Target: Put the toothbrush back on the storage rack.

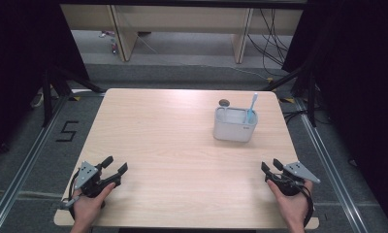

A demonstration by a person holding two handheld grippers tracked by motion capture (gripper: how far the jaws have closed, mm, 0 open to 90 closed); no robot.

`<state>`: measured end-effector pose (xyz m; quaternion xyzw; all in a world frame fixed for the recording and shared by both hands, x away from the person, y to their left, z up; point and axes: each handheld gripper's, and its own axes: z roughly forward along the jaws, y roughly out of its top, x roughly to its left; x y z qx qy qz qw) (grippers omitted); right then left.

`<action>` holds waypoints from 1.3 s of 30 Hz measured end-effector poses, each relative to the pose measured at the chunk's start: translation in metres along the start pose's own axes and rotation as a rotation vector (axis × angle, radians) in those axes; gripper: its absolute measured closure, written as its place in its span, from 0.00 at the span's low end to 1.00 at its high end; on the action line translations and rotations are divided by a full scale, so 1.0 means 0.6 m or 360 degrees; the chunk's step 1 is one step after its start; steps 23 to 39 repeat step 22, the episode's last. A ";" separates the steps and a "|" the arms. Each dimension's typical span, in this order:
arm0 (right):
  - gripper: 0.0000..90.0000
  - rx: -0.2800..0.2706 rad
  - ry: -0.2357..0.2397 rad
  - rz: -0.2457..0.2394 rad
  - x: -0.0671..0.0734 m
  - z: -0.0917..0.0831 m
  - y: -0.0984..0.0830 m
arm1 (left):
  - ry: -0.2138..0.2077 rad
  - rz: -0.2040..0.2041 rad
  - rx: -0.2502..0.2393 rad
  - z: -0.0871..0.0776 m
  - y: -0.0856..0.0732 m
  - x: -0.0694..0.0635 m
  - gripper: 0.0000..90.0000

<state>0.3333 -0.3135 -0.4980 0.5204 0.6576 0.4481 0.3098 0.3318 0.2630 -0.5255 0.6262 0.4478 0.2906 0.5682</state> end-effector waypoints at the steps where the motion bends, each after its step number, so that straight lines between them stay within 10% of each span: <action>1: 0.55 -0.0003 0.0013 0.0007 0.001 -0.001 -0.001 | -0.0001 0.0003 0.0001 0.000 0.000 0.000 0.36; 39: 0.55 -0.0124 0.0023 0.0075 -0.003 -0.015 -0.021 | 0.0002 0.0021 0.0042 -0.001 0.002 -0.002 0.36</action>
